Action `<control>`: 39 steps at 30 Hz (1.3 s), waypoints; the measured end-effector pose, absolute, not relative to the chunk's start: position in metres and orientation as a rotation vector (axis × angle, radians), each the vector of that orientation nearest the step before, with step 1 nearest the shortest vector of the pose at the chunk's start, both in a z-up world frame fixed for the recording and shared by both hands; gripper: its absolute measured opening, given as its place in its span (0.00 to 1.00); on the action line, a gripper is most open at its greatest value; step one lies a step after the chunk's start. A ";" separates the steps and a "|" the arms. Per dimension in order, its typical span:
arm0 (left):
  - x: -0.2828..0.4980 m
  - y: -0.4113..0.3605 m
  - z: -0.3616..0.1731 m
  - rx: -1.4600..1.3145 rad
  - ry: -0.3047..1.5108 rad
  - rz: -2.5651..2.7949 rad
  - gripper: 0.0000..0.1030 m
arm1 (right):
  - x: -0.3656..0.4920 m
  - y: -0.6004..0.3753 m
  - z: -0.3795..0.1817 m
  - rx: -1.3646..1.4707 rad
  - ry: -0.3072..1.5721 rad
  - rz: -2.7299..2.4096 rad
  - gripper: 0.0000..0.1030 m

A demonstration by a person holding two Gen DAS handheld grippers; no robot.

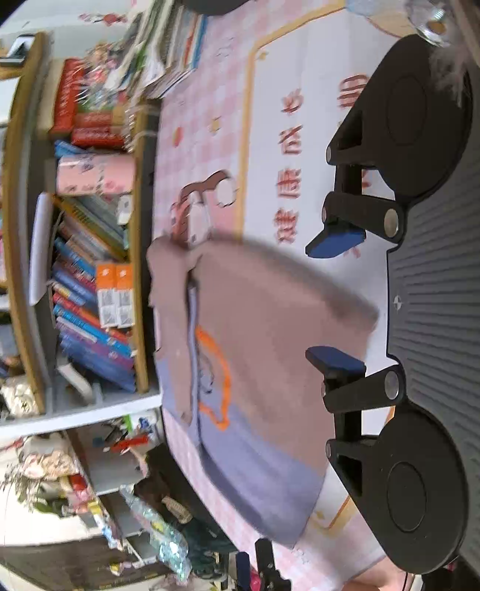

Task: Fold clothes
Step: 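Move both grippers down to the sweater hem, then grasp the lavender hem with the left gripper while the right gripper grasps the mauve hem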

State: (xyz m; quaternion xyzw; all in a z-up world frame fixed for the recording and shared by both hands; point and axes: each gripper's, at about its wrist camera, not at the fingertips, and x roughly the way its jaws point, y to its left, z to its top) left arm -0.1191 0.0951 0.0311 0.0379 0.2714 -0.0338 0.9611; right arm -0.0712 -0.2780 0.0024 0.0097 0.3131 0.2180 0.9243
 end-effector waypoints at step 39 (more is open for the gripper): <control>-0.101 0.149 0.016 -0.311 0.573 -0.118 0.05 | -0.037 -0.287 0.002 0.339 0.670 0.568 0.07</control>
